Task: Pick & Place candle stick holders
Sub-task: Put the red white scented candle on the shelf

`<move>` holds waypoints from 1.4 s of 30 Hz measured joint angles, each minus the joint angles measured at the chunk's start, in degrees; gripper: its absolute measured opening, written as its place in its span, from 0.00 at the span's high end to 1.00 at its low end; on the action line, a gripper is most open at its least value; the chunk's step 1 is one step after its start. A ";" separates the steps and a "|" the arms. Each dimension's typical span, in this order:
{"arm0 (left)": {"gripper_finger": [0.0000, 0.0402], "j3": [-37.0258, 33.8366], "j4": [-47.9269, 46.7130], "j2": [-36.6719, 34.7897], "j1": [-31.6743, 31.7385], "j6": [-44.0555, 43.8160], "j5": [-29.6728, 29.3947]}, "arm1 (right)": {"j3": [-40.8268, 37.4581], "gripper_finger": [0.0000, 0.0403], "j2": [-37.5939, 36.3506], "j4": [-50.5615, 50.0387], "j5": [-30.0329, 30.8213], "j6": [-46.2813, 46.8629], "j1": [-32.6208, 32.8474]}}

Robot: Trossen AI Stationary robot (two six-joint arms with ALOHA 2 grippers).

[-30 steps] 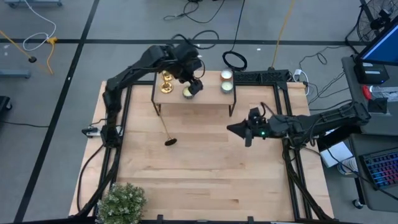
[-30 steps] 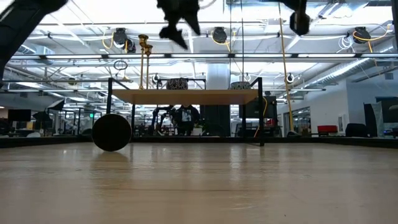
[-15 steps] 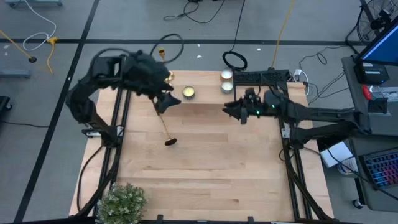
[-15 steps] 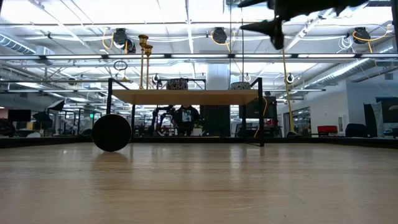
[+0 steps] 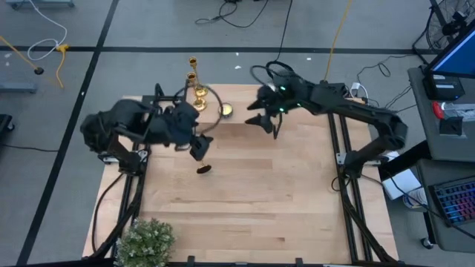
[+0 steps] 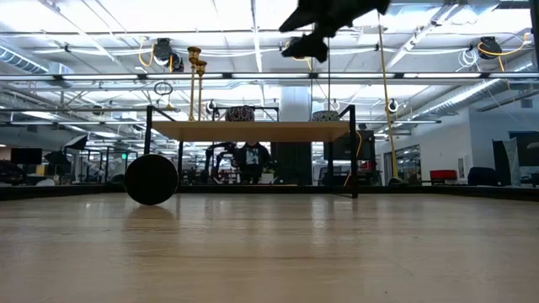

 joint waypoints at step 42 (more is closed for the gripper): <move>0.24 -52.82 8.87 -19.69 -20.82 -46.51 -5.65 | 29.27 0.13 24.86 -19.10 14.22 1.72 -1.67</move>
